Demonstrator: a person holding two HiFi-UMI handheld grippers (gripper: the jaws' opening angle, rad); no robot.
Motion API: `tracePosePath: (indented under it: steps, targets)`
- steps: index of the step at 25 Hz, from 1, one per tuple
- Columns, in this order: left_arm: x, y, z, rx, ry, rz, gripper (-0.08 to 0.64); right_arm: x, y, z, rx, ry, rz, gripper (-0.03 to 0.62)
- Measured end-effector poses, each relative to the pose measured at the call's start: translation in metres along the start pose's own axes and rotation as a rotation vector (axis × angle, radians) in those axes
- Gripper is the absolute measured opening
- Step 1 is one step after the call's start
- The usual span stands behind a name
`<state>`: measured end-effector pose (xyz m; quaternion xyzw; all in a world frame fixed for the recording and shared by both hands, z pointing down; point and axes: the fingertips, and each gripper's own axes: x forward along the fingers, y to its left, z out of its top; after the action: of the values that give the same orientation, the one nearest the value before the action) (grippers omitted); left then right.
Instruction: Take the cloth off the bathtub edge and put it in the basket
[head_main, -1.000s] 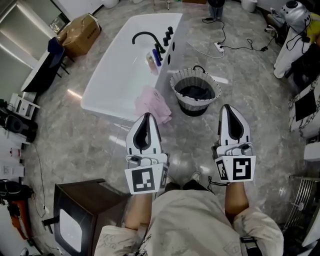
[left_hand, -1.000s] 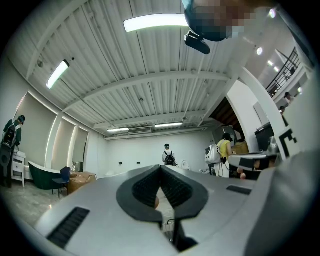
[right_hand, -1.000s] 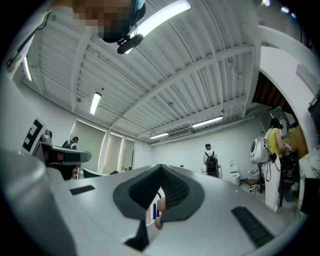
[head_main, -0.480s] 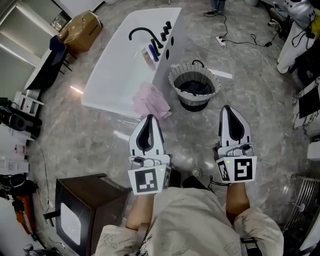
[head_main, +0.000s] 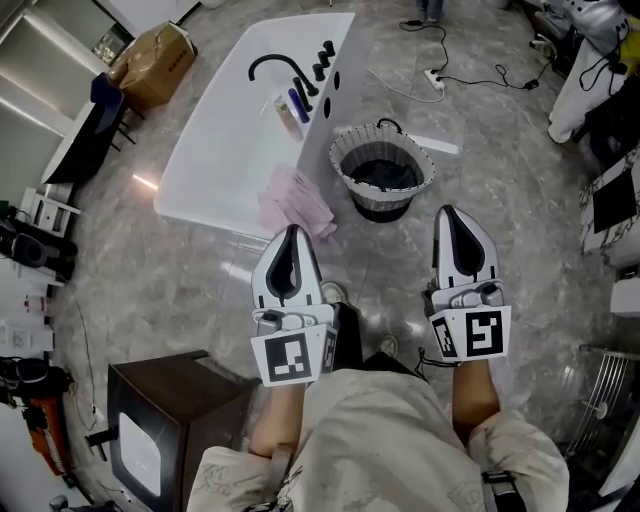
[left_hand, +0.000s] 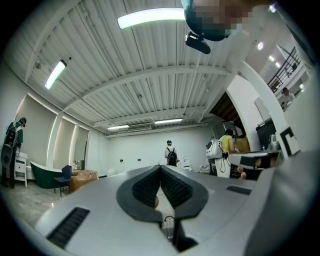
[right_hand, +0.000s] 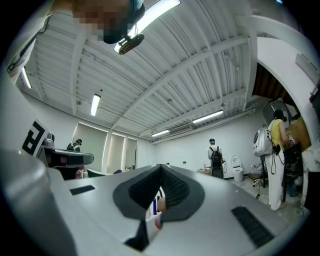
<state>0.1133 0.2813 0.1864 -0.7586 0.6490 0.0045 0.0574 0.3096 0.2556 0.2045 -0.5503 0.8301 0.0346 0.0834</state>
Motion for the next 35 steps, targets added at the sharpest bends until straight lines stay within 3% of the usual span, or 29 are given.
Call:
tracePosePath:
  steps: [9,16,24,35]
  targets:
    - [0.047,0.049,-0.014,-0.035,-0.026,0.013,0.003,0.067,0.021,-0.011,-0.052,0.011,0.029,-0.012]
    - [0.108,0.121,-0.038,-0.077,-0.008,0.037,0.003,0.152,0.05,-0.027,-0.084,0.04,0.053,-0.012]
    - [0.188,0.205,-0.049,-0.064,0.002,0.028,0.003,0.261,0.088,-0.054,-0.08,0.098,0.064,-0.012]
    - [0.234,0.302,-0.069,-0.089,0.025,0.066,0.003,0.358,0.147,-0.081,-0.088,0.136,0.113,-0.012]
